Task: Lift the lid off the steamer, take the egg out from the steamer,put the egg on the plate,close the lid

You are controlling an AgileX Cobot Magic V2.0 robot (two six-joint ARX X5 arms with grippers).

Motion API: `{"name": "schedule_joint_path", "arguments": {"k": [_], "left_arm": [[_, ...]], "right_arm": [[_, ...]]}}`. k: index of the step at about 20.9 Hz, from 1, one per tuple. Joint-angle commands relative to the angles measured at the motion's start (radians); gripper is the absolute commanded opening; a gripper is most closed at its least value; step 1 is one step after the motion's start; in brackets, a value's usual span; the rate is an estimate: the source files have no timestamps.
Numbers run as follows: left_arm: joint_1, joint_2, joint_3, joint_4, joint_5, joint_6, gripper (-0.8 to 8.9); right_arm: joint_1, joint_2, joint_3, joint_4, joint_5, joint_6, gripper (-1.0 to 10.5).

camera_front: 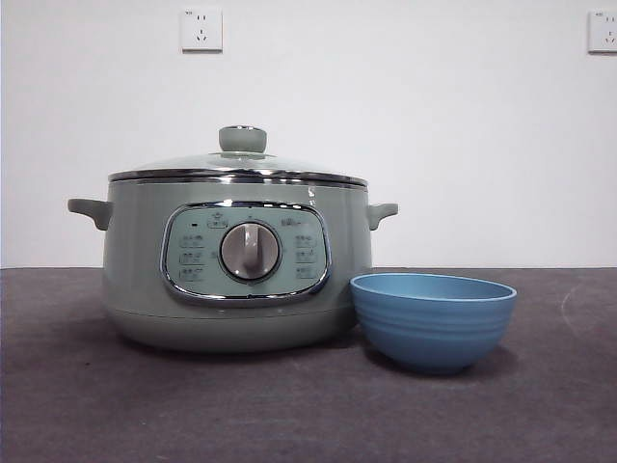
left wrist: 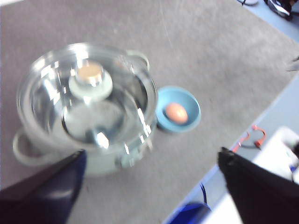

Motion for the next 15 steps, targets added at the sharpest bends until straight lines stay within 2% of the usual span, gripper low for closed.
{"name": "schedule_joint_path", "arguments": {"k": [1, 2, 4, 8, 9, 15], "left_arm": [[0.000, -0.016, -0.009, -0.046, 0.003, -0.013, 4.30], [0.000, -0.020, -0.009, -0.063, 0.004, -0.013, 4.23], [0.000, -0.025, -0.009, -0.093, 0.004, -0.013, 3.25], [0.000, -0.025, -0.009, -0.119, 0.004, -0.009, 0.19], [0.000, -0.025, -0.009, -0.119, 0.004, -0.008, -0.18], [0.000, -0.025, -0.009, -0.114, 0.001, -0.005, -0.08]], "right_arm": [[0.000, 0.006, 0.005, -0.021, -0.002, 0.024, 4.4], [0.000, 0.010, 0.005, -0.032, -0.002, 0.024, 4.3], [0.000, 0.018, 0.005, -0.052, -0.002, 0.024, 3.5], [0.000, 0.027, 0.005, -0.079, -0.002, 0.023, 0.5], [0.000, 0.027, 0.005, -0.082, -0.002, 0.023, -0.2], [0.000, 0.027, 0.005, -0.082, 0.003, 0.023, -0.1]]}}
